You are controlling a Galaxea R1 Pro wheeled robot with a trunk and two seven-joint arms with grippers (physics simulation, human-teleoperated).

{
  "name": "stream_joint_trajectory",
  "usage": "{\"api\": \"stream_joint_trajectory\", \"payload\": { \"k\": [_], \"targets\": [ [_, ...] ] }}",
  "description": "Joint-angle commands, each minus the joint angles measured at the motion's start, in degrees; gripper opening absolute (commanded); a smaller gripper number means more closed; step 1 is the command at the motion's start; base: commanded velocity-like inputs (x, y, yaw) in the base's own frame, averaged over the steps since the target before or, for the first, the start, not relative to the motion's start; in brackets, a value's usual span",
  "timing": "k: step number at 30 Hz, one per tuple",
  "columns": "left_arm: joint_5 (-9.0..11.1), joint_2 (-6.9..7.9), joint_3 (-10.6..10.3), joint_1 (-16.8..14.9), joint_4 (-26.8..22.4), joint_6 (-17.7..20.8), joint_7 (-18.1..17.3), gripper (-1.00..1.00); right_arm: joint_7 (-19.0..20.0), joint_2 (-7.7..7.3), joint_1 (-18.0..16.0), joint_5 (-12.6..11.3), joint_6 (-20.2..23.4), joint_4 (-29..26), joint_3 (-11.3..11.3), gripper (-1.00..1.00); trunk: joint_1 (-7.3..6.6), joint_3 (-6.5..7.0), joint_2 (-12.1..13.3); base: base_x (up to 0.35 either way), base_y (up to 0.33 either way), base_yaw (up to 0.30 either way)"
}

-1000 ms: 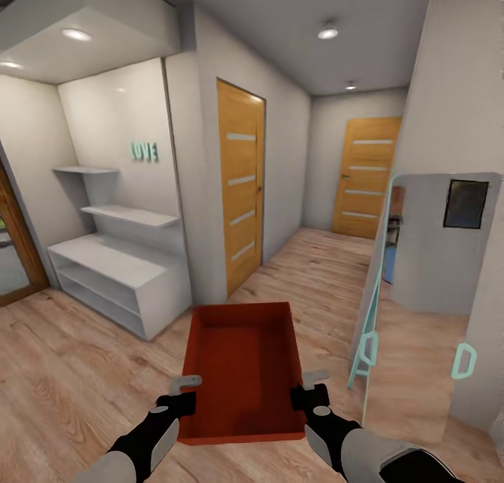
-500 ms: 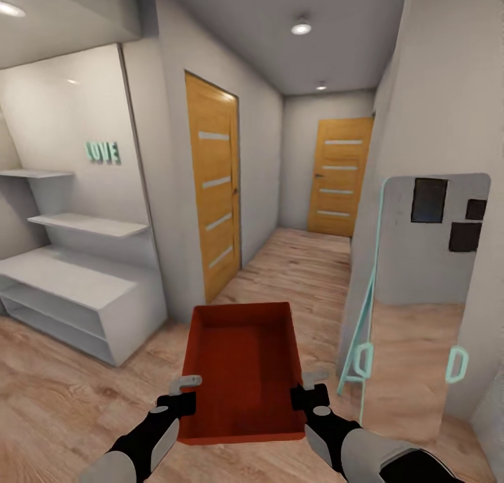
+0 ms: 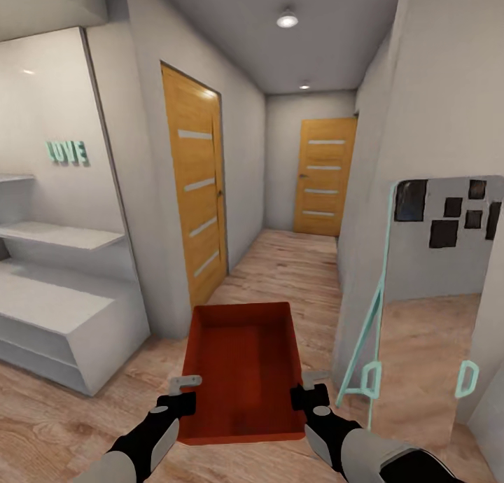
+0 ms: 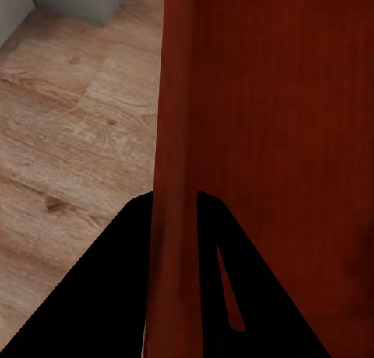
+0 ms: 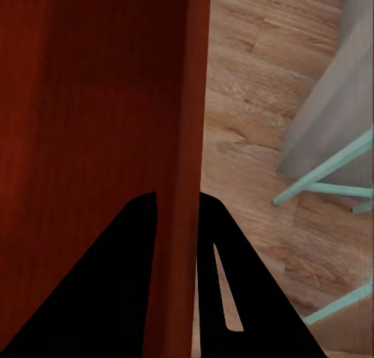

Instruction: Move the two storage containers from the living room to the garage. In the garage, place one container on the floor and stack the other container on top of it (either order is fine).

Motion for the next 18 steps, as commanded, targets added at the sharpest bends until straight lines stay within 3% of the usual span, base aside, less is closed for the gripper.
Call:
{"api": "stream_joint_trajectory", "payload": {
  "k": [1, 18],
  "targets": [
    [0.14, 0.18, 3.07, -0.07, -0.36, -1.39, 0.75, -1.0, 0.31, 0.03, 0.0, 0.02, 0.0, 0.13, -2.5, -1.0, 0.05, -0.11, -0.09, 0.326, 0.152, -0.009],
    [0.14, 0.13, 3.07, -0.08, -0.43, -1.43, 0.75, -1.0, 0.31, 0.03, 0.0, 0.02, 0.0, 0.06, -2.5, -1.0, 0.05, -0.11, -0.09, 0.326, 0.152, -0.001]
  ]
}}
